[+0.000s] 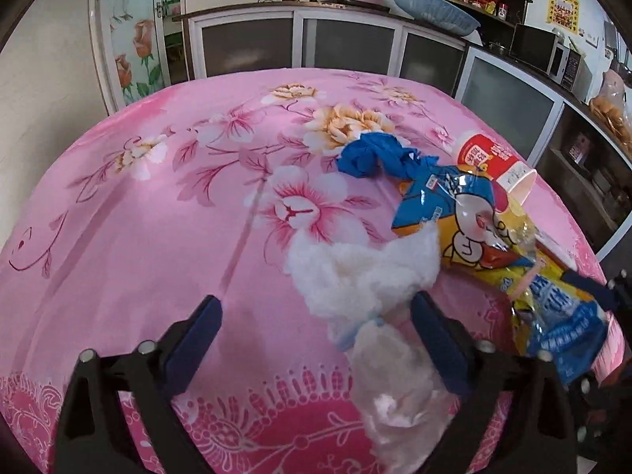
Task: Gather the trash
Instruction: 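Grasp the white plastic bag with the left tool while the right tool grasps the snack bags, then carry both items over the bin and open both tools to drop them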
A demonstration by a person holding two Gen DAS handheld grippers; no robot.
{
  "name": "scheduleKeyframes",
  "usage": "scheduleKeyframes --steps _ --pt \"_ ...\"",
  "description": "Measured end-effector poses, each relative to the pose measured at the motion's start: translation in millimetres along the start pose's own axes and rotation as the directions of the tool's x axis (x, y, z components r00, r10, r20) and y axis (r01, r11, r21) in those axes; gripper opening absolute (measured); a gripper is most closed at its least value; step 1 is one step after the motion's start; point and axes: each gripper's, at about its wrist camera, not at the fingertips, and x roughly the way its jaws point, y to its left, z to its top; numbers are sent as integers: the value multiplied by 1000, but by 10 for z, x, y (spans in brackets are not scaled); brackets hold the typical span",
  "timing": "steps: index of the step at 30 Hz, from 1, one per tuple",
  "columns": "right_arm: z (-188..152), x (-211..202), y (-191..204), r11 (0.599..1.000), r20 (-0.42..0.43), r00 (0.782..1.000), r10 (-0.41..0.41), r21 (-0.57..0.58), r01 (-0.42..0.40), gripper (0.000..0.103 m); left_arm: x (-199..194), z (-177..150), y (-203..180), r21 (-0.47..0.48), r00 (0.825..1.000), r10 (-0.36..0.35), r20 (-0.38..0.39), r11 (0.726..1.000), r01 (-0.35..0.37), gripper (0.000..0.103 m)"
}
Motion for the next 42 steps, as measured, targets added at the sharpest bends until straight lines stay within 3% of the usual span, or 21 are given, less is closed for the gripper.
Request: scheduleKeyframes --steps 2,5,7,16,27,42 --pt "-4 14 19 1000 -13 1000 -6 3 6 35 10 11 -13 5 1000 -12 -5 1000 12 51" --pt "9 -11 4 999 -14 1000 11 32 -10 27 -22 13 -41 15 1000 -22 -3 1000 22 15" --pt "24 -85 0 999 1 1000 21 45 -21 23 -98 3 -67 41 1000 -8 29 999 7 13" --pt "35 -556 -53 997 68 998 17 76 -22 22 -573 -42 37 1 992 -33 122 999 33 11" --pt "-155 -1157 -103 994 118 991 -57 103 45 22 -1085 -228 -46 -9 979 -72 189 997 75 11" --pt "-744 -1999 -639 951 118 961 -248 217 219 22 -1458 -279 -808 95 953 -203 225 978 185 12"
